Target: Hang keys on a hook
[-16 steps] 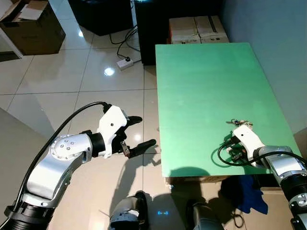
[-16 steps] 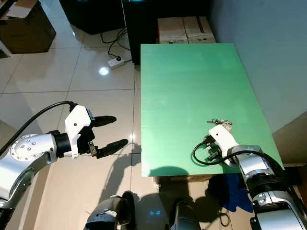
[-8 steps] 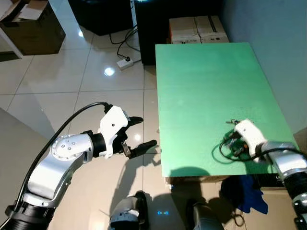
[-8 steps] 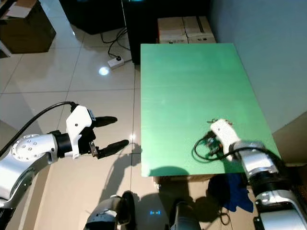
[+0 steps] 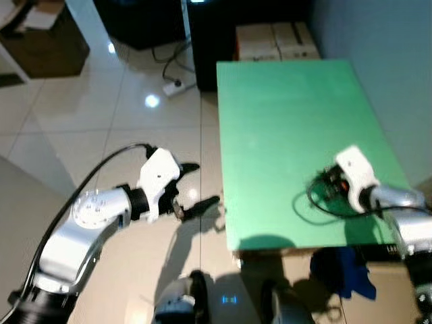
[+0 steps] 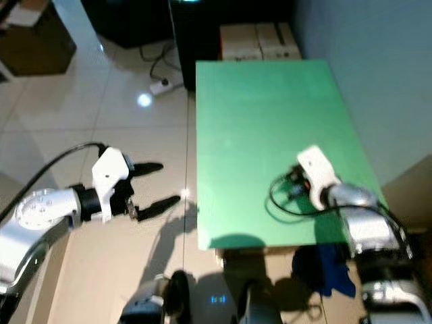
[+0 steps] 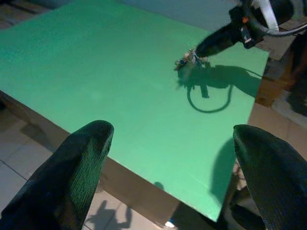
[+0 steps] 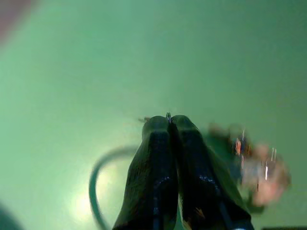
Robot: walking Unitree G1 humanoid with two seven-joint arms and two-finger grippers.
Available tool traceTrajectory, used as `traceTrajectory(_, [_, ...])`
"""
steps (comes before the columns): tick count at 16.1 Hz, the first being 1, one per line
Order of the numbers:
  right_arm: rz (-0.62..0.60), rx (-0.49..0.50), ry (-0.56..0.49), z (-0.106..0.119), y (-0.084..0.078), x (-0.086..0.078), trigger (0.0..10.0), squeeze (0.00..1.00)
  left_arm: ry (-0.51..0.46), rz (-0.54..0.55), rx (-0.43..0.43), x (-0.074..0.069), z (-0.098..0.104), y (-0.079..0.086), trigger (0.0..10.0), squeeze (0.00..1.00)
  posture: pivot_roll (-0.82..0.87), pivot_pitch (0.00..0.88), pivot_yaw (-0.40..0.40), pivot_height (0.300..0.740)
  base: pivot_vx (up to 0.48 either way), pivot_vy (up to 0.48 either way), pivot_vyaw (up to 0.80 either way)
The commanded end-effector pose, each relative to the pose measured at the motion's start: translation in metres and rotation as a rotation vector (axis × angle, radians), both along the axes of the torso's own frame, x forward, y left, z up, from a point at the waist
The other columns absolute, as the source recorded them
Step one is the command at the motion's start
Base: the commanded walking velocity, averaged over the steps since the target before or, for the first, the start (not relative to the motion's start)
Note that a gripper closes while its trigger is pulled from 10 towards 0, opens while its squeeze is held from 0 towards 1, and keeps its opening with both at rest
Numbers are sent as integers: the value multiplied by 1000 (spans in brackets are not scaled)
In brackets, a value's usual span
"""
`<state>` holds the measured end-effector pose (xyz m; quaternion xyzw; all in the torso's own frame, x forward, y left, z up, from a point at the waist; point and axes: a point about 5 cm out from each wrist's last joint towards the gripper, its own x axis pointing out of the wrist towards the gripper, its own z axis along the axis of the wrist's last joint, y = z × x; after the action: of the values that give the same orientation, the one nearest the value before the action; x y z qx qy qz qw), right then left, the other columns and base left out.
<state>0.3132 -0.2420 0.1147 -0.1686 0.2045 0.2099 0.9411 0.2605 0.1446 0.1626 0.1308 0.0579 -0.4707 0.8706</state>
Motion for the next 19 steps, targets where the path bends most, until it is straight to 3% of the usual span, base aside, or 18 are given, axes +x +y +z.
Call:
traceTrajectory(1, [-9,38,-102,7,7,-2,0,0,-31,65,10,4,-3,6,10000,0,-26,120,76,740,0,0,0])
traceTrajectory(3, [-77,73,-220,10,15,-4,0,0,-92,177,-4,13,-6,11,10000,0,-42,71,68,740,0,0,0])
traceTrajectory(5, [-185,86,-365,18,19,-7,0,0,-131,329,-115,20,-8,13,10000,0,-59,31,62,740,0,0,0])
traceTrajectory(7, [-307,141,-508,25,26,-11,0,0,-167,437,-171,22,-14,9,10000,0,-68,3,54,740,0,0,0])
traceTrajectory(11, [-265,85,-694,34,48,-24,0,0,-202,502,-232,24,-14,7,10000,0,-62,0,37,740,0,0,0])
traceTrajectory(15, [-265,113,-769,44,61,-28,0,0,-220,529,-253,25,-13,3,10000,0,-60,0,30,740,0,0,0])
traceTrajectory(16, [-268,123,-772,47,65,-28,1059,0,-222,534,-248,24,-14,4,10000,0,-61,0,29,740,0,0,0])
traceTrajectory(17, [-268,122,-771,47,66,-29,3882,0,-223,536,-247,23,-15,4,10000,0,-61,0,29,740,0,0,0])
traceTrajectory(18, [-267,108,-781,48,68,-29,10000,0,-224,540,-247,23,-15,4,10000,0,-62,0,28,740,0,0,0])
traceTrajectory(19, [-278,108,-766,47,70,-30,10000,0,-225,549,-251,23,-14,4,10000,0,-65,0,26,740,0,0,0])
